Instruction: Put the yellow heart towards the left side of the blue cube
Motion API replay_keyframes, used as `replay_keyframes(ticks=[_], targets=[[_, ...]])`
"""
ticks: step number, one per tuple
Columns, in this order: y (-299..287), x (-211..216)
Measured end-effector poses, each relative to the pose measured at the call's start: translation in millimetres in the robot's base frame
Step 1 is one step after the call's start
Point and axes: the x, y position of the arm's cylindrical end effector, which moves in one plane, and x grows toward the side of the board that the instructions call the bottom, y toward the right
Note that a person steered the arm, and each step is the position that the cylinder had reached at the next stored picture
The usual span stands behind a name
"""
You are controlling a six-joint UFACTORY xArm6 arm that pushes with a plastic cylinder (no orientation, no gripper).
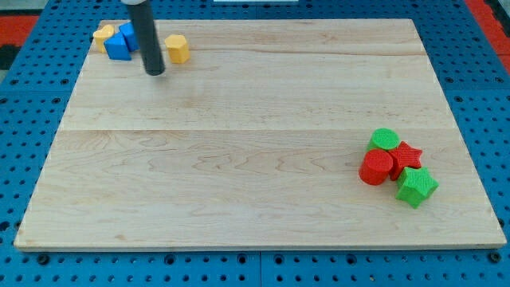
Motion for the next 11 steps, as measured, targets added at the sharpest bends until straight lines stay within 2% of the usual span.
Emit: replay_keyframes(ticks=[1, 2, 6, 8, 11], targets=[[-65, -2], [-103, -25], [-80, -75], [-76, -64], [7, -47]])
